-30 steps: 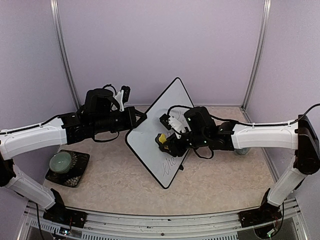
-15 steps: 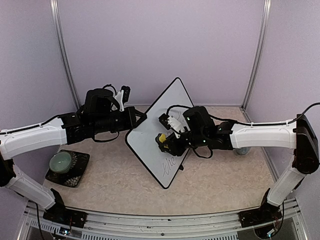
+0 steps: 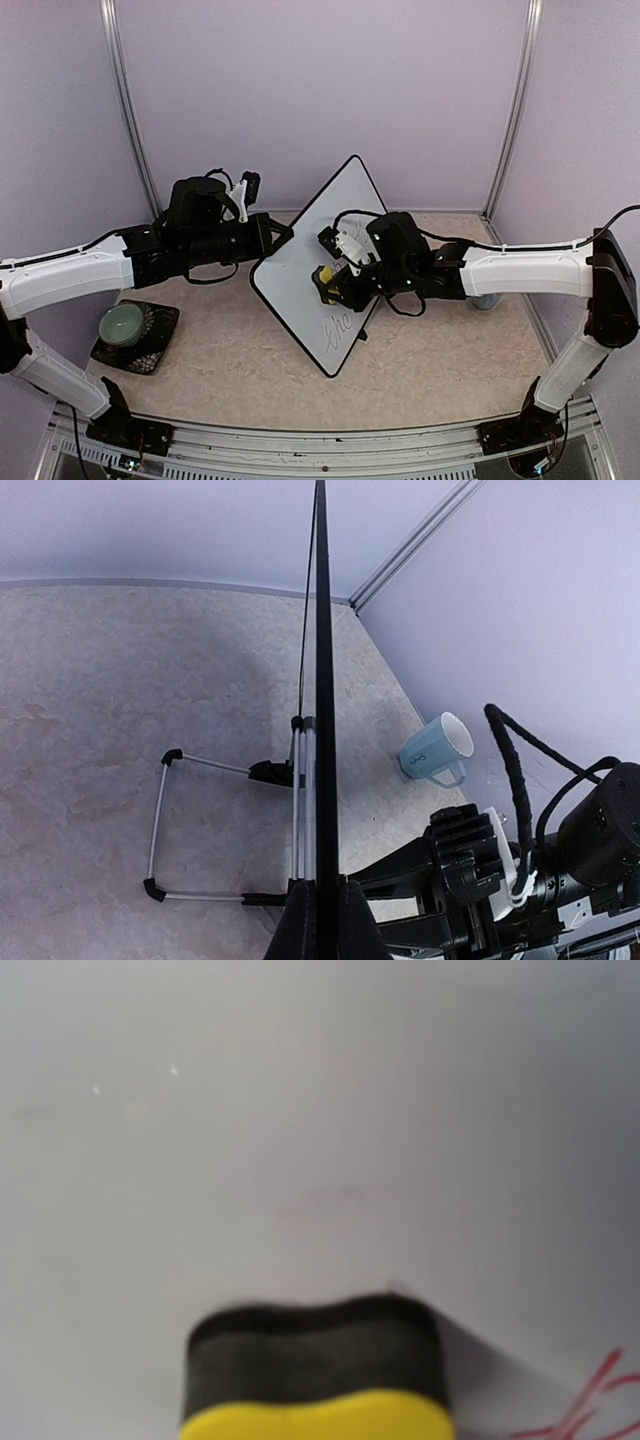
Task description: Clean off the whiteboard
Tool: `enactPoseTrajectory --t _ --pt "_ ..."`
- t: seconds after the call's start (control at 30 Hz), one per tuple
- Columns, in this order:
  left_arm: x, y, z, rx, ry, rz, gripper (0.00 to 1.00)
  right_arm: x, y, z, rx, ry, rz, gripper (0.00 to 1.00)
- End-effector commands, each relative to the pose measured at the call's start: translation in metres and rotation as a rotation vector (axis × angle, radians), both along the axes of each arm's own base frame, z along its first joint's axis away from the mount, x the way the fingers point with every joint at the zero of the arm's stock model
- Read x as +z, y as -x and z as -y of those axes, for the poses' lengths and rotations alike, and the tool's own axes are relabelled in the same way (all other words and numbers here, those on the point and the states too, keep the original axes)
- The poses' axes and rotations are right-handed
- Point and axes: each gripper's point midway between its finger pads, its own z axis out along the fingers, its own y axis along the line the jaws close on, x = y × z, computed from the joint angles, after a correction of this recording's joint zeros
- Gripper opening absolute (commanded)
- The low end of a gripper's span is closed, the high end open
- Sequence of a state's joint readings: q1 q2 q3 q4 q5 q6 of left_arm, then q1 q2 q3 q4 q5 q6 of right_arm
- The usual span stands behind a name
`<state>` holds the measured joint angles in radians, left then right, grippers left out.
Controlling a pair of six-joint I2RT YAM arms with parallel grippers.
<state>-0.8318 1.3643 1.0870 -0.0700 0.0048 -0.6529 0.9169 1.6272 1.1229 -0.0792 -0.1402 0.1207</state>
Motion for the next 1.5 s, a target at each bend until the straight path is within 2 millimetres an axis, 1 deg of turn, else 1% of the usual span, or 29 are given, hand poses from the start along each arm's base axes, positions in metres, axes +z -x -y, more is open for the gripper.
enactPoseTrajectory --t 0.0,0.13,0.2,0.33,0.4,0.5,0.63,0.77,0.9,1.13,1.27,1.4,1.47 --pt "-0.002 0.008 0.000 -0.028 -0.004 -0.025 0.00 0.023 -0.019 0.017 -0.091 -0.014 0.061 0.15" --pt "0.001 0.012 0.000 -0.040 0.006 -0.027 0.00 0.014 -0.055 0.038 -0.227 0.026 0.041 0.05" --pt "0.001 0.014 0.001 -0.045 0.003 -0.028 0.00 0.012 -0.070 0.046 -0.277 0.038 0.028 0.03" --pt "-0.003 0.015 0.003 -0.050 -0.011 -0.036 0.00 0.014 -0.099 0.058 -0.364 0.073 0.058 0.03" --pt "-0.003 0.016 0.003 -0.051 -0.009 -0.035 0.00 0.014 -0.108 0.057 -0.378 0.106 0.074 0.03" --pt "-0.003 0.016 0.003 -0.051 -0.008 -0.034 0.00 0.012 -0.112 0.050 -0.359 0.117 0.073 0.02" --pt "-0.002 0.015 0.004 -0.050 -0.008 -0.030 0.00 0.007 -0.099 0.041 -0.308 0.107 0.064 0.00" --pt "-0.004 0.014 0.005 -0.052 -0.010 -0.034 0.00 0.006 -0.072 0.024 -0.222 0.083 0.064 0.00" --pt "-0.006 0.013 0.006 -0.053 -0.012 -0.035 0.00 0.008 -0.046 0.008 -0.162 0.056 0.072 0.00" --pt "-0.006 0.013 0.007 -0.054 -0.009 -0.035 0.00 0.004 -0.009 -0.017 -0.084 0.040 0.075 0.00" --pt "-0.005 0.013 0.007 -0.054 -0.008 -0.035 0.00 0.002 0.002 -0.028 -0.057 0.039 0.079 0.00" --pt "-0.004 0.013 0.007 -0.054 -0.007 -0.034 0.00 0.001 0.005 -0.030 -0.052 0.038 0.077 0.00" --pt "-0.005 0.013 0.006 -0.052 -0.009 -0.035 0.00 0.003 0.004 -0.028 -0.063 0.035 0.080 0.00"
